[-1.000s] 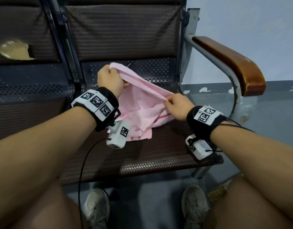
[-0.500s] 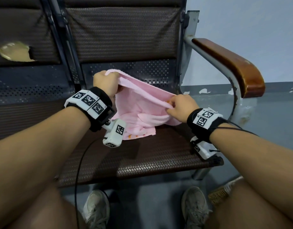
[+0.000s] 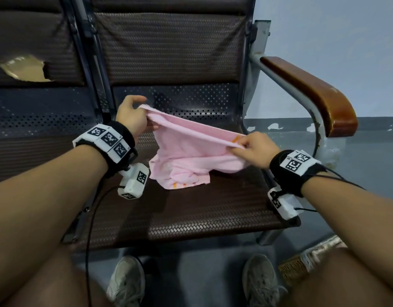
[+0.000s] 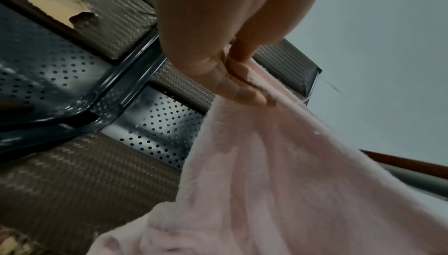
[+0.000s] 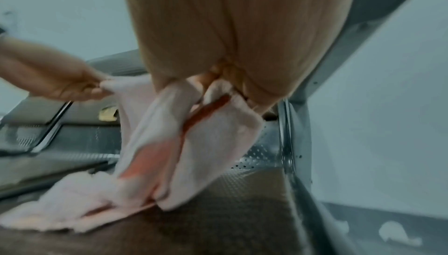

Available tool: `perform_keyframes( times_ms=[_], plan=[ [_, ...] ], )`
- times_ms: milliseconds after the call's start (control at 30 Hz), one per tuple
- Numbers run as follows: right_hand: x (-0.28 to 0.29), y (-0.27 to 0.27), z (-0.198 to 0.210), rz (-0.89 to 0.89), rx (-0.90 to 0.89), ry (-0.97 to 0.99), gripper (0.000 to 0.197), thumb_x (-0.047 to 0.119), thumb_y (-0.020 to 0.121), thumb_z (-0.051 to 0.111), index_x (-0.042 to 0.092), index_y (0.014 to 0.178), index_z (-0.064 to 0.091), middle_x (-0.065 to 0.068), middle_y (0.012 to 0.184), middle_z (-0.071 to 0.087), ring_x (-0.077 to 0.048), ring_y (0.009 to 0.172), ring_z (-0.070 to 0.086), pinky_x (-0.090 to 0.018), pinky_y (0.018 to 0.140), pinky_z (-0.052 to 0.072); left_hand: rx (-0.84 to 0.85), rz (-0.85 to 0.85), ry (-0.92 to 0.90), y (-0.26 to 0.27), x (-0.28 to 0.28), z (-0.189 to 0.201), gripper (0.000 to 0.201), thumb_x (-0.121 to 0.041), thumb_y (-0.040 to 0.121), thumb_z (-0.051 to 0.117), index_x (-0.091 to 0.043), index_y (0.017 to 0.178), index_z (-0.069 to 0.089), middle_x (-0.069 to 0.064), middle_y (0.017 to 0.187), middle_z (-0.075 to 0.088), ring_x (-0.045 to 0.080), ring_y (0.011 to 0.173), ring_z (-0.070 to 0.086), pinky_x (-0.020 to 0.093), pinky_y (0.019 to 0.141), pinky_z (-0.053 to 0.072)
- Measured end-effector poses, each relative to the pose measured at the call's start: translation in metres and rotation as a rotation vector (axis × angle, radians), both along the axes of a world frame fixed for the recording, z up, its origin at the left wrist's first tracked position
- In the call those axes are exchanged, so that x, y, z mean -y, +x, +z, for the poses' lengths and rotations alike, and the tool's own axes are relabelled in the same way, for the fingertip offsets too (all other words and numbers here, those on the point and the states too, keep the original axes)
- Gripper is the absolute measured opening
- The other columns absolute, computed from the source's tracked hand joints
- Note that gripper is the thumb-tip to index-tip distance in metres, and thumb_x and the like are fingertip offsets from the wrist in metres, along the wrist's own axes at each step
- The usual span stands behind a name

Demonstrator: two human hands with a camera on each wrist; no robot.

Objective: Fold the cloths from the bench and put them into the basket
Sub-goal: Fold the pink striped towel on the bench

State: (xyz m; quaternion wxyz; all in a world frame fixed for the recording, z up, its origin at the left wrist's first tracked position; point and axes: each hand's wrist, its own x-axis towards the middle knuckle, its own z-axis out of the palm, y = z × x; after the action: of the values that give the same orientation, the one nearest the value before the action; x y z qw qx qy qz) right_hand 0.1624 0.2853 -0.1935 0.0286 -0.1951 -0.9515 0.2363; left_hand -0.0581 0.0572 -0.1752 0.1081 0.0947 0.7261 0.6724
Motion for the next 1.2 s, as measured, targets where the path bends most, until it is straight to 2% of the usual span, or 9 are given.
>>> perform_keyframes(
  times_ms=[67,233,500,600,733,867,1000,1100,1200],
  plan=[
    [0.0,-0.003,0.005,-0.017,-0.018,0.148,0.041,0.037,0.096,0.057,0.024,0.057,0.059,-0.001,0.054,0.053,-0.022,0.056,0.052,-0.03,0.055,0.032,-0.009,-0.018,-0.027,0.0,0.001,0.002,0.04,0.003,0.088,0.033,-0.011,0.11,0.064,0.011,0.076,0.065,0.013,0.044,0.06,0.023,0.045,0.049],
    [-0.001,-0.003,0.011,0.038,-0.003,0.275,0.021,0.028,0.094,0.058,0.019,0.092,0.077,-0.011,0.082,0.071,-0.033,0.08,0.064,-0.033,0.069,0.043,0.022,-0.036,-0.01,0.002,0.005,0.011,0.039,0.004,0.087,0.038,-0.009,0.099,0.072,0.007,0.068,0.062,0.01,0.042,0.049,0.02,0.045,0.04],
    [-0.001,0.002,0.012,-0.027,-0.241,-0.176,0.024,0.013,0.087,0.068,0.016,0.066,0.057,-0.013,0.079,0.066,-0.019,0.069,0.055,-0.032,0.068,0.043,0.097,-0.152,-0.118,-0.003,0.021,0.001,0.04,0.014,0.081,0.058,0.002,0.117,0.067,0.015,0.093,0.064,0.016,0.066,0.061,0.027,0.071,0.053],
    [0.003,0.003,0.017,0.017,-0.28,-0.173,0.017,0.006,0.09,0.057,0.022,0.096,0.054,0.004,0.088,0.059,-0.012,0.072,0.052,-0.03,0.066,0.044,-0.098,-0.191,-0.297,-0.007,0.03,-0.005,0.039,0.004,0.076,0.076,-0.007,0.113,0.071,0.01,0.091,0.07,0.022,0.077,0.064,0.035,0.078,0.056],
    [0.001,0.004,0.025,-0.013,-0.136,-0.112,0.065,-0.001,0.085,0.047,0.032,0.141,0.041,0.003,0.092,0.062,-0.017,0.077,0.059,-0.026,0.068,0.045,-0.343,-0.114,-0.454,-0.011,0.041,-0.003,0.018,-0.037,0.082,0.075,-0.02,0.079,0.069,0.002,0.077,0.07,0.025,0.077,0.069,0.037,0.072,0.058],
    [0.007,0.0,0.037,-0.054,0.152,0.274,0.03,0.0,0.074,0.053,0.027,0.08,0.063,-0.006,0.086,0.067,-0.032,0.088,0.063,-0.032,0.071,0.046,-0.426,-0.206,-0.378,-0.003,0.036,0.005,0.024,-0.034,0.09,0.068,-0.015,0.077,0.059,-0.003,0.076,0.061,0.017,0.072,0.058,0.034,0.067,0.046],
    [0.007,0.001,0.056,-0.143,-0.024,0.144,0.021,-0.001,0.071,0.042,0.013,0.066,0.057,-0.01,0.073,0.062,-0.035,0.081,0.059,-0.035,0.069,0.046,-0.377,-0.265,-0.29,0.001,0.035,0.02,0.031,-0.025,0.079,0.082,-0.018,0.074,0.052,-0.003,0.071,0.057,0.014,0.064,0.051,0.032,0.06,0.043],
    [0.002,0.004,0.081,-0.154,-0.198,0.019,0.016,0.018,0.067,0.036,0.014,0.059,0.049,-0.003,0.063,0.052,-0.03,0.074,0.051,-0.033,0.066,0.035,-0.309,-0.3,-0.294,0.0,0.039,0.035,0.033,-0.032,0.065,0.092,-0.023,0.088,0.071,-0.001,0.082,0.072,0.018,0.077,0.068,0.034,0.067,0.056],
    [-0.002,0.008,0.104,-0.103,-0.187,-0.015,0.041,0.044,0.089,0.048,0.013,0.065,0.059,0.0,0.066,0.058,-0.021,0.069,0.056,-0.033,0.064,0.042,-0.284,-0.339,-0.303,0.0,0.042,0.05,0.03,-0.041,0.061,0.092,-0.028,0.085,0.08,-0.004,0.083,0.077,0.014,0.084,0.073,0.034,0.08,0.061]
  ],
)
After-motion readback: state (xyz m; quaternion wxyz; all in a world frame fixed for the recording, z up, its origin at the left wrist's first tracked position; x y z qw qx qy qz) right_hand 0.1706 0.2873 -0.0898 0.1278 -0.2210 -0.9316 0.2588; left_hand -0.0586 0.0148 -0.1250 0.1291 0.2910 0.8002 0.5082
